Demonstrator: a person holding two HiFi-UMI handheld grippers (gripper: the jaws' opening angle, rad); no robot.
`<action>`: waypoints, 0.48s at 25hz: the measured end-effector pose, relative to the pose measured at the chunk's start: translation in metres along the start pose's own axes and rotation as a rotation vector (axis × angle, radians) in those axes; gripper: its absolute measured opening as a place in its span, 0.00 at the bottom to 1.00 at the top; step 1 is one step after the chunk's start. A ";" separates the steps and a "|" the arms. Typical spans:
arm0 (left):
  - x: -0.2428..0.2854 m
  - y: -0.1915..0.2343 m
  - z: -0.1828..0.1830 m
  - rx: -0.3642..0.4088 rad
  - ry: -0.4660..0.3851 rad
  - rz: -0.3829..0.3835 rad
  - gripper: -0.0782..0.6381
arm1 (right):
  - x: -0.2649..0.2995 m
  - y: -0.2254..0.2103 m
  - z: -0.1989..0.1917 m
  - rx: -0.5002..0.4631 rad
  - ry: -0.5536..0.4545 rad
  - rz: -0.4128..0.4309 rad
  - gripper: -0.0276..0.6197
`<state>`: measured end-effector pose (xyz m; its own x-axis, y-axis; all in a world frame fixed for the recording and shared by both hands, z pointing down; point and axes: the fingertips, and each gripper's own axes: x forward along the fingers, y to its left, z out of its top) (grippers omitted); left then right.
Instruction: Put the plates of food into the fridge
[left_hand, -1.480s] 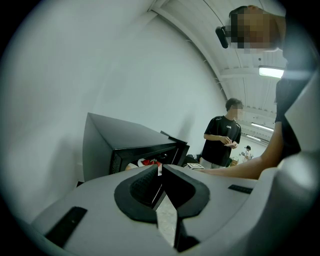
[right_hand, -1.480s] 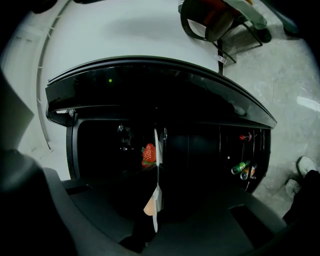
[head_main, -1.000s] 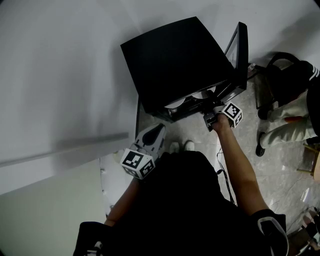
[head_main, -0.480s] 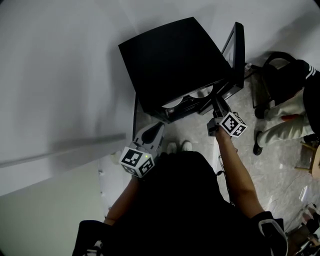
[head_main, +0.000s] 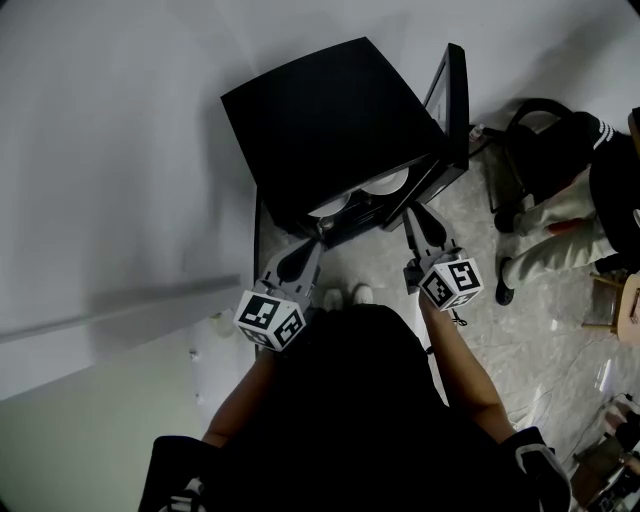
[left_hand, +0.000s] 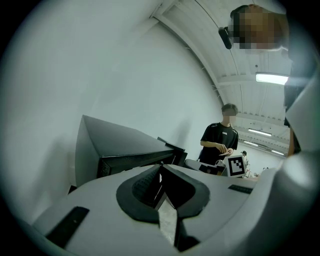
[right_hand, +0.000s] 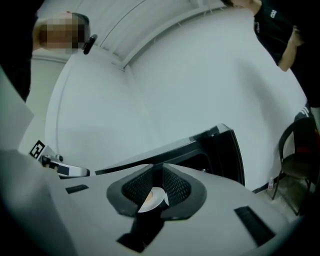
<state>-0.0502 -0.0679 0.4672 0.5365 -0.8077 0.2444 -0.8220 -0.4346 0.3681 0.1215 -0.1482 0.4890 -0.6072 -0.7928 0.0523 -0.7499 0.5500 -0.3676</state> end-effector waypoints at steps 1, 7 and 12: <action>0.000 -0.001 0.000 0.001 -0.002 -0.004 0.14 | -0.002 0.008 0.005 -0.026 -0.004 0.015 0.15; -0.002 0.000 0.002 0.012 -0.016 -0.004 0.14 | -0.011 0.053 0.038 -0.155 -0.058 0.106 0.12; -0.008 -0.006 0.005 0.039 -0.039 -0.011 0.14 | -0.024 0.072 0.042 -0.236 -0.039 0.105 0.11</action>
<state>-0.0503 -0.0609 0.4589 0.5380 -0.8176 0.2053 -0.8235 -0.4578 0.3351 0.0929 -0.1006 0.4219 -0.6775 -0.7354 -0.0124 -0.7268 0.6720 -0.1420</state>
